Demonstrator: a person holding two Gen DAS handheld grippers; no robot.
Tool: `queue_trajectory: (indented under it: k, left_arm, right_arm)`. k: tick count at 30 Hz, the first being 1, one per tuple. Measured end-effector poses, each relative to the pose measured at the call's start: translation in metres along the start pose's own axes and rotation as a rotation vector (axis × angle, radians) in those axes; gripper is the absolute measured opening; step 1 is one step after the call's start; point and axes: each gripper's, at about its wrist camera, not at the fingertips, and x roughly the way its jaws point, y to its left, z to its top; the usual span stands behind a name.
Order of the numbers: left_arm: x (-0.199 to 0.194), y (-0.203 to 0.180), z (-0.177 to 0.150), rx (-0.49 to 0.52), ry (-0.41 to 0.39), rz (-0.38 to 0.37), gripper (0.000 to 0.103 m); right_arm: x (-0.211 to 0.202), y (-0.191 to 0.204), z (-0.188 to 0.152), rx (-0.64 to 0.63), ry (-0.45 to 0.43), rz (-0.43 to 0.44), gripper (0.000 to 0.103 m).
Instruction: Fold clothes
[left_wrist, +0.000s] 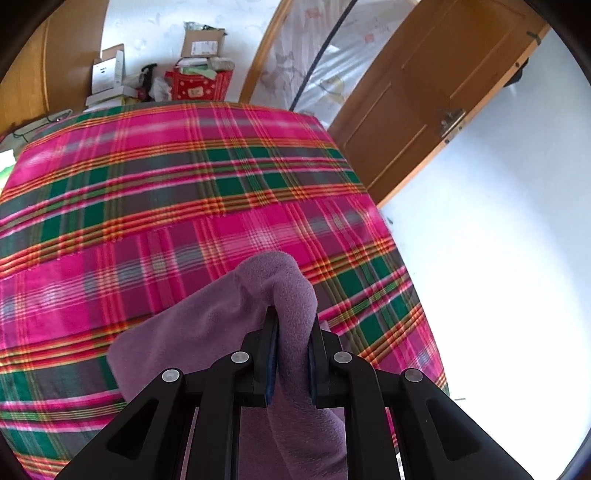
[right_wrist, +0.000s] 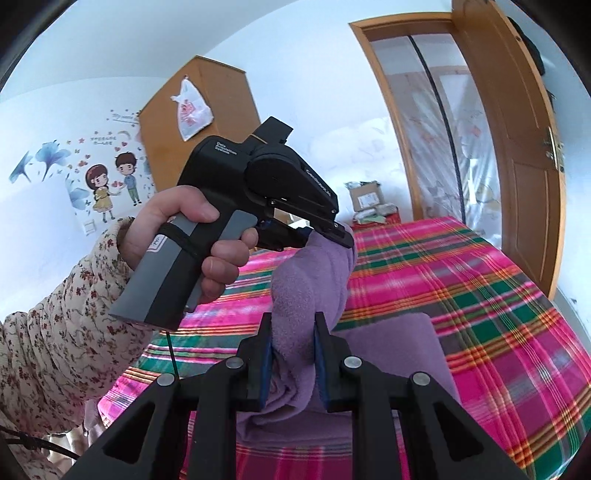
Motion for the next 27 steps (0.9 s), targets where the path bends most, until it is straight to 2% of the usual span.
queue_trajectory:
  k: [14, 27]
  left_arm:
    - [0.044, -0.017, 0.006, -0.009, 0.069, 0.019, 0.013]
    - [0.095, -0.009, 0.004, -0.048, 0.148, 0.029, 0.015]
  right_arm:
    - [0.018, -0.047, -0.015, 0.087, 0.044, -0.084, 0.02]
    - [0.033, -0.077, -0.033, 0.157, 0.119, -0.145, 0.02]
